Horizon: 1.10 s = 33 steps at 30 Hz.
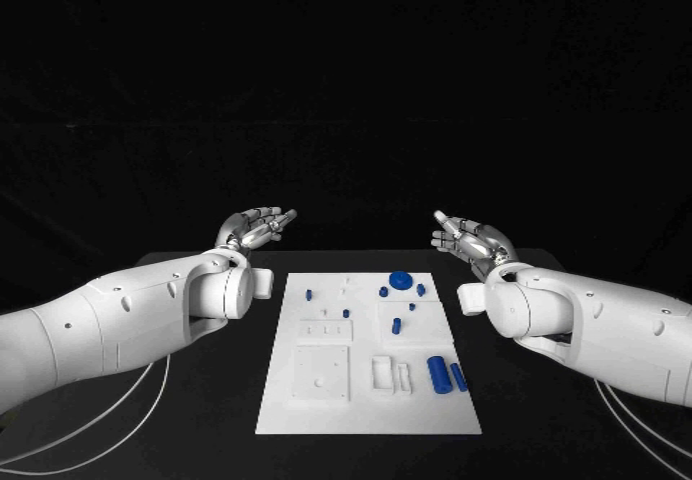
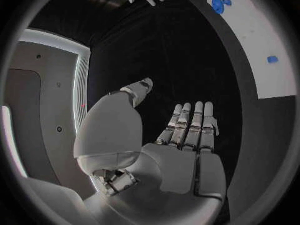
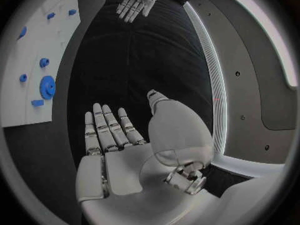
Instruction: Assemble the parts on the task board
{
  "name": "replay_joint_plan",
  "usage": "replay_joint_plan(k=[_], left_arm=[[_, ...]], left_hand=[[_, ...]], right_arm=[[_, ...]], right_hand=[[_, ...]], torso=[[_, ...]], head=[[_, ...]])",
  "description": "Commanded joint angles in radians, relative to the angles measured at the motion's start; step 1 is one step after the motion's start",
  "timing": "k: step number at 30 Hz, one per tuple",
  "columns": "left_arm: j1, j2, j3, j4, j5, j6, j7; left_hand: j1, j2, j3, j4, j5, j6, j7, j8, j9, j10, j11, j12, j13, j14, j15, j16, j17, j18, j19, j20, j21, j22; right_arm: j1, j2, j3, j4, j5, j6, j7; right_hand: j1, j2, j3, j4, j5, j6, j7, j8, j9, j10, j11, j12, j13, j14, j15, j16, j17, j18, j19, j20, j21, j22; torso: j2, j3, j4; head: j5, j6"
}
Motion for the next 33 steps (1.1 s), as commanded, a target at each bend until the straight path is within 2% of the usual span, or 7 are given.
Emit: replay_joint_plan(k=[1,12,13,16,21,26,33], left_arm=[[0.026,0.017,-0.015,-0.043,0.034,0.144,-0.088],[0.047,0.027,-0.029,-0.075,0.039,0.17,-0.105],[0.047,-0.009,-0.028,-0.024,0.029,0.225,-0.104],[0.047,-0.026,-0.028,-0.003,0.005,0.233,-0.089],[0.047,-0.059,-0.027,0.049,-0.033,0.228,-0.068],[0.047,-0.083,-0.026,0.092,-0.052,0.258,-0.058],[0.048,-0.125,-0.025,0.163,-0.077,0.298,-0.055]], left_hand=[[0.04,-0.006,0.018,0.005,0.007,0.018,0.011,0.013,0.014,0.024,0.005,0.008,0.003,0.016,0.005,0.012,0.013,-0.015,0.017,0.001,0.014,0.041],[0.058,0.015,0.008,0.011,0.006,0.039,0.037,0.03,0.027,0.068,0.026,0.023,0.01,0.063,0.013,0.045,0.033,-0.014,0.042,-0.013,0.043,0.038],[0.061,0.021,0.004,0.009,0.005,0.047,0.044,0.034,0.029,0.08,0.031,0.027,0.011,0.072,0.015,0.05,0.035,-0.013,0.053,-0.019,0.048,0.038],[0.083,0.048,-0.016,-0.015,0.008,0.098,0.06,0.056,0.036,0.137,0.049,0.05,0.02,0.117,0.022,0.07,0.043,-0.004,0.086,-0.027,0.065,0.037],[0.126,0.103,-0.055,-0.1,0.016,0.242,0.061,0.099,0.041,0.317,0.049,0.125,0.048,0.303,-0.006,0.148,0.065,0.058,0.214,-0.045,0.124,0.036],[0.122,0.139,-0.073,-0.206,0.029,0.33,0.036,0.081,0.012,0.407,0.017,0.139,0.043,0.398,-0.045,0.174,0.06,0.059,0.289,-0.077,0.149,0.027],[0.078,0.169,-0.046,-0.326,0.038,0.38,0.026,0.05,-0.007,0.461,0.003,0.127,0.024,0.448,-0.063,0.179,0.053,0.043,0.331,-0.105,0.158,0.026]], right_arm=[[0.027,0.006,-0.011,-0.043,-0.018,0.234,-0.13],[0.074,0.012,-0.034,-0.111,-0.024,0.357,-0.204],[0.074,0.032,-0.035,-0.183,-0.469,0.284,-0.155],[0.074,0.036,-0.035,-0.2,-0.593,0.283,-0.155],[0.074,0.041,-0.033,-0.215,-0.831,0.276,-0.151],[0.074,0.061,-0.026,-0.238,-1.003,0.306,-0.143],[0.074,0.066,-0.011,-0.216,-1.225,0.296,-0.152]], right_hand=[[0.122,-0.015,-0.014,-0.024,0.0,0.048,0.101,0.036,0.029,0.062,0.008,0.011,0.005,0.039,0.008,0.025,0.017,0.012,0.026,0.005,0.01,0.075],[0.252,-0.053,0.021,-0.109,0.093,0.176,0.097,0.103,0.055,0.215,-0.023,0.054,0.018,0.172,-0.012,0.103,0.052,0.059,0.173,-0.005,0.03,0.164],[0.258,-0.056,0.031,-0.119,0.097,0.193,0.093,0.109,0.056,0.234,-0.03,0.058,0.018,0.189,-0.02,0.111,0.055,0.067,0.191,-0.005,0.031,0.16],[0.263,-0.065,0.067,-0.157,0.102,0.252,0.083,0.125,0.059,0.3,-0.052,0.07,0.02,0.245,-0.043,0.136,0.068,0.092,0.251,-0.004,0.032,0.142],[0.203,-0.073,0.171,-0.283,0.135,0.359,0.049,0.142,0.06,0.418,-0.089,0.079,0.018,0.359,-0.091,0.182,0.101,0.142,0.369,0.002,0.039,0.107],[0.045,-0.074,0.305,-0.489,0.112,0.43,0.027,0.14,0.065,0.513,-0.122,0.075,0.022,0.5,-0.156,0.241,0.165,0.203,0.528,0.009,0.085,0.091],[-0.034,-0.1,0.309,-0.56,0.117,0.44,0.025,0.128,0.069,0.571,-0.169,0.069,0.036,0.812,-0.268,0.487,0.33,0.208,0.9,-0.131,0.288,0.156]], torso=[[0.0,-0.0002,-0.0002],[0.0,-0.0002,-0.0002],[0.007,-0.0033,-0.0026],[0.008,-0.0034,-0.002],[0.02,-0.005,0.0004],[0.033,-0.0057,0.0057],[0.055,-0.0072,0.0201]], head=[[0.0,0.0],[0.0,0.0],[0.0,0.003],[-0.003,0.004],[-0.005,0.013],[-0.005,0.02],[-0.017,0.034]])
